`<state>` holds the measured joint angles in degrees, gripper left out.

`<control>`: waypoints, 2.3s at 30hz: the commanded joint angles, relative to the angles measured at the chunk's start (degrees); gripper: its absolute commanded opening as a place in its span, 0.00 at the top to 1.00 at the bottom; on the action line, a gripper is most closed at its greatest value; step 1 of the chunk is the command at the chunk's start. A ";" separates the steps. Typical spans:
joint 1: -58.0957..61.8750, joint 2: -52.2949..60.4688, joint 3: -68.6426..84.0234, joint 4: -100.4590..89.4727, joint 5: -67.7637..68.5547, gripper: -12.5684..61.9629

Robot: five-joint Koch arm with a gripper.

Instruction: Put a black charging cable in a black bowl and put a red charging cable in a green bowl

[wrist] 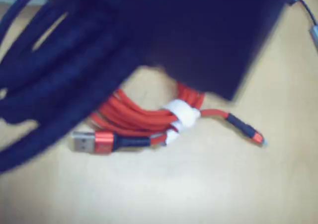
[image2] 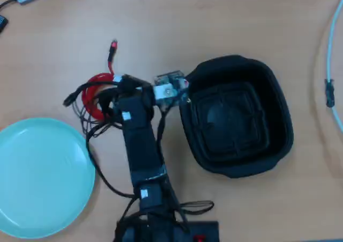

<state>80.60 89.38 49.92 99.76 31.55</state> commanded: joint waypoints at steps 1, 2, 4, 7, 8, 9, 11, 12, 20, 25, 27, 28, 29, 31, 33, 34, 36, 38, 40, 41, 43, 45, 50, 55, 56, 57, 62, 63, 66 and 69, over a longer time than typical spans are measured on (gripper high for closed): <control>3.96 4.75 -5.27 1.23 -0.53 0.93; 5.71 5.80 -5.45 1.05 -0.97 0.93; 9.49 7.38 -5.54 0.88 -1.14 0.93; 14.59 9.84 -5.10 0.88 -1.14 0.93; 16.26 10.81 -5.10 0.88 -1.14 0.93; 17.84 11.51 -5.10 0.88 -1.14 0.93; 20.83 12.22 -5.62 0.53 -1.14 0.93; 22.24 12.30 -5.80 -0.18 -1.14 0.93; 27.86 13.01 -5.80 -9.93 -7.12 0.93; 30.67 12.83 -5.71 -16.00 -13.18 0.93; 30.67 12.74 -5.62 -17.14 -15.38 0.93; 30.85 12.57 -5.54 -17.58 -16.52 0.93; 31.20 12.48 -5.36 -17.93 -17.84 0.93; 32.34 12.48 -5.01 -18.54 -21.18 0.93; 33.49 12.30 -4.57 -18.37 -25.49 0.93; 34.10 11.87 -3.69 -18.28 -27.33 0.93; 35.42 8.88 -1.14 -19.25 -28.56 0.93; 36.65 4.31 0.18 -21.18 -28.56 0.93; 37.62 0.79 0.79 -22.15 -28.56 0.93; 37.97 -0.53 0.79 -22.41 -28.56 0.93; 38.76 -3.43 0.79 -22.59 -28.48 0.93; 39.64 -6.33 0.79 -23.47 -28.12 0.93; 42.54 -8.00 2.55 -25.75 -24.08 0.93; 48.34 -7.73 5.36 -28.83 -20.04 0.93; 48.87 -7.56 5.27 -29.62 -19.69 0.93; 49.04 -7.38 5.27 -30.59 -19.51 0.93; 52.21 -7.21 3.78 -33.93 -21.53 0.93; 52.47 -7.21 2.72 -34.80 -22.41 0.93; 52.56 -7.47 0.44 -36.47 -26.89 0.93; 54.58 -8.00 2.02 -36.04 -31.99 0.93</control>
<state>133.51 80.42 58.27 69.35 4.39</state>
